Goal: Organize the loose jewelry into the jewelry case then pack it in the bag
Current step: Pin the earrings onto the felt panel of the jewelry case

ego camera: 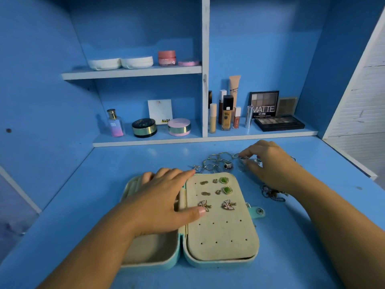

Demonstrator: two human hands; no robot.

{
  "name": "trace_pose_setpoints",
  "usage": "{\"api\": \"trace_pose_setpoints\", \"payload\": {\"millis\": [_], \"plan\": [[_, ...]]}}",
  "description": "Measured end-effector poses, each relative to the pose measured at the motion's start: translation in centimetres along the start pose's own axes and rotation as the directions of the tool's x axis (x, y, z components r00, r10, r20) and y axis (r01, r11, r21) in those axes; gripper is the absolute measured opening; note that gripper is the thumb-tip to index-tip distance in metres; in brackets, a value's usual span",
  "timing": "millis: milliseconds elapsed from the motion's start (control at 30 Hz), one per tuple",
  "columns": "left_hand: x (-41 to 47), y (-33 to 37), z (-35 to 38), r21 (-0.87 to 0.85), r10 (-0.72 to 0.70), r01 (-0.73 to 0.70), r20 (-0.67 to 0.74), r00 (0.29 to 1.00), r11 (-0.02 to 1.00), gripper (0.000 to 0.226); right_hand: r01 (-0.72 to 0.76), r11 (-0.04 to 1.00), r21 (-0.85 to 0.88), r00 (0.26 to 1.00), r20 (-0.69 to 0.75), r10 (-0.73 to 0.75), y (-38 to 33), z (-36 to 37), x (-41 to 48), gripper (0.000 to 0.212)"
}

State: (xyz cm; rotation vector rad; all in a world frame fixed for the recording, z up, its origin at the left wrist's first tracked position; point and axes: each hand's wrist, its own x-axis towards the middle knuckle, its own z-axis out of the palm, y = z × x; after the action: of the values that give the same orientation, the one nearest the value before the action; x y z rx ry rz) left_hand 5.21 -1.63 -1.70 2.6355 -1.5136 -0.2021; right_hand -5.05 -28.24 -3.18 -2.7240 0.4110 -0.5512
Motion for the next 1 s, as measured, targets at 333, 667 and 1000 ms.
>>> {"api": "trace_pose_setpoints", "payload": {"millis": [333,667,1000], "plan": [[0.4,-0.9,-0.2,-0.028,-0.035,0.035,0.006,0.999,0.999,0.091,0.102,0.994,0.045,0.980,0.166,-0.108,-6.3,1.7,2.6,0.022],[0.0,-0.6,-0.3,-0.055,-0.027,0.027,0.011,1.000,0.998,0.083,0.164,0.978,-0.126,0.920,0.376,-0.106,-9.9,2.8,6.2,0.023],[-0.7,-0.4,-0.6,-0.069,0.031,-0.034,-0.051,0.998,0.997,0.089,0.064,0.995,0.073,0.950,0.302,-0.083,-8.0,-1.9,2.6,0.024]]}}
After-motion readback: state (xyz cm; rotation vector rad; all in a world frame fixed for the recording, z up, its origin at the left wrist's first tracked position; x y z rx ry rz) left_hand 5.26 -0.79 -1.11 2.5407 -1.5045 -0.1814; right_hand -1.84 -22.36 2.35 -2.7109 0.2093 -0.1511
